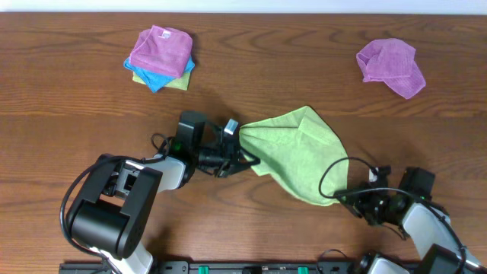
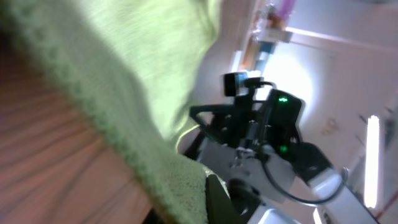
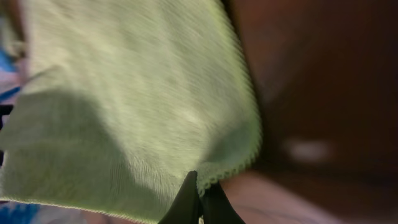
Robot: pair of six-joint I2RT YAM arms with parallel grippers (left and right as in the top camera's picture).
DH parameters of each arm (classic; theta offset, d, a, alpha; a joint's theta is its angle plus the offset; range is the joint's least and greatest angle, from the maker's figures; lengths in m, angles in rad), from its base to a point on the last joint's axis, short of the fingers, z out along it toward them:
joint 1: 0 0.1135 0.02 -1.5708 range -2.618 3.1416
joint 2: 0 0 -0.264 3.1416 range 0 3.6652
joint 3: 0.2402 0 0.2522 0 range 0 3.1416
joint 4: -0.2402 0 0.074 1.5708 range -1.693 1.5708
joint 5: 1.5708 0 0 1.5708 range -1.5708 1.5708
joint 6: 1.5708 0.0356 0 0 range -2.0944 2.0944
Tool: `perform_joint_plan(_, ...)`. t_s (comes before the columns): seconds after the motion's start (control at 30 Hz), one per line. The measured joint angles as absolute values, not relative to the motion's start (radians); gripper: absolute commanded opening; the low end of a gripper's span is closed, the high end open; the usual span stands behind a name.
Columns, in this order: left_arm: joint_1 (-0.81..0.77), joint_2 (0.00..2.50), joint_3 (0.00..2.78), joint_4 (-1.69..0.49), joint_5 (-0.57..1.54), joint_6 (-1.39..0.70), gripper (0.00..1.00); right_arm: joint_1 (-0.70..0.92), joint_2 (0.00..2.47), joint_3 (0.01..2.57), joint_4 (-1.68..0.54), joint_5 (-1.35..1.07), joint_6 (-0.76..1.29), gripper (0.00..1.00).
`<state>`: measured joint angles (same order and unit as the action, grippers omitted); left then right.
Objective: Fold the cloth
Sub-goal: 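Lift the cloth with both grippers and stretch it apart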
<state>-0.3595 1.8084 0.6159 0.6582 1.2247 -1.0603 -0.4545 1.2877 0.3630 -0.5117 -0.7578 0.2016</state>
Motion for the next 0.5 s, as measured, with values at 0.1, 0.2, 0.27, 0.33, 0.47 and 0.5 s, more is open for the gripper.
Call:
perform_joint_plan(0.1, -0.355, 1.808, 0.621, 0.921, 1.230, -1.190, 0.06, -0.455, 1.268, 0.439, -0.511, -0.813, 0.210, 0.01)
perform_joint_plan(0.2, -0.337, 1.806, 0.648, 1.102, 1.225, -1.327, 0.06, -0.455, 1.238, 0.542, -0.508, -0.842, 0.231, 0.01)
perform_joint_plan(0.27, -0.313, 1.806, 0.680, 1.145, 1.217, -1.394, 0.06, -0.454, 1.219, 0.622, -0.497, -0.857, 0.246, 0.01)
perform_joint_plan(0.33, -0.280, 1.806, 0.723, 1.145, 1.201, -1.443, 0.06, -0.447, 1.213, 0.695, -0.463, -0.868, 0.266, 0.01)
perform_joint_plan(0.47, -0.242, 1.806, 0.811, 1.103, 1.172, -1.482, 0.06, -0.388, 1.212, 0.782, -0.330, -0.881, 0.332, 0.01)
perform_joint_plan(0.5, -0.239, 1.806, 0.833, 1.089, 1.163, -1.485, 0.06, -0.365, 1.212, 0.794, -0.285, -0.877, 0.355, 0.01)
